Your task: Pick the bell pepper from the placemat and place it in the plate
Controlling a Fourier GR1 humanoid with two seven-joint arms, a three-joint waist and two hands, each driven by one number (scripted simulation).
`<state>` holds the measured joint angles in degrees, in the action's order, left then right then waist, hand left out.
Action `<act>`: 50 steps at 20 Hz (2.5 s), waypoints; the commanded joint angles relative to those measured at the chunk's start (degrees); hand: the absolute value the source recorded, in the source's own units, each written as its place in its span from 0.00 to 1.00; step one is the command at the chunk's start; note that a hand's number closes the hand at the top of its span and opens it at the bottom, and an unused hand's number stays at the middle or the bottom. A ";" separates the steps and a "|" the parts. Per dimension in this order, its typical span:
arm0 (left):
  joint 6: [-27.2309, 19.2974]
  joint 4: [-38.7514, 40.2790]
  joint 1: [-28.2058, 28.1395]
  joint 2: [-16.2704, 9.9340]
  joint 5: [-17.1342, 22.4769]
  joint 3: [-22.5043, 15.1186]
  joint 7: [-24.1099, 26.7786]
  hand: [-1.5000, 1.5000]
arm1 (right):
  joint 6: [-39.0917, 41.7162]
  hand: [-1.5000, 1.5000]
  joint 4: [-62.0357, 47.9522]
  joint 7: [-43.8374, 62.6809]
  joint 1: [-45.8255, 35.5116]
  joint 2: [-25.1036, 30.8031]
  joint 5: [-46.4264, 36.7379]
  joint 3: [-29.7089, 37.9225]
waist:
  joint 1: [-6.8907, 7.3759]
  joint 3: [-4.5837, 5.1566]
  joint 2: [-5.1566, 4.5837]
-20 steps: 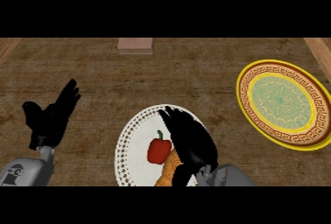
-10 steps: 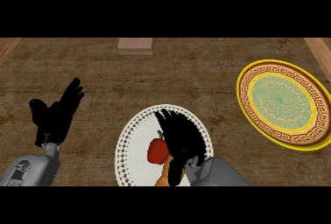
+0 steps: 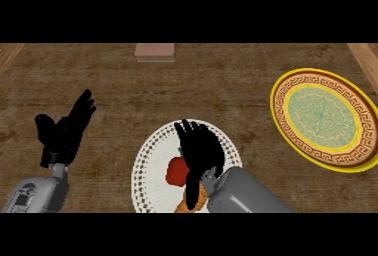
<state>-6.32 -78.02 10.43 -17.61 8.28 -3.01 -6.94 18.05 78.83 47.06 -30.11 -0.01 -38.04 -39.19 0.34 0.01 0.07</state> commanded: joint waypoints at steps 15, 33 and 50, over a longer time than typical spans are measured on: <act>4.00 0.10 -0.73 2.15 -2.25 4.10 0.70 0.50 | -4.38 1.00 -7.61 -8.25 -0.25 0.01 3.00 -7.25 | 0.00 -0.01 -0.08; 2.79 -4.41 -1.90 2.06 -3.27 4.99 -3.97 0.50 | -25.50 1.00 19.90 -9.08 3.99 11.34 -16.31 2.24 | -1.80 -0.03 0.61; 4.01 -1.65 0.09 4.49 -4.35 5.17 -1.96 0.50 | -30.49 1.00 23.33 -15.98 12.49 21.01 -6.27 32.84 | -0.37 -0.04 -0.15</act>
<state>-2.28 -80.23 9.46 -14.22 4.20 2.37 -8.84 -10.92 106.14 37.26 -18.33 19.03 -49.89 -13.65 -0.29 -0.02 0.01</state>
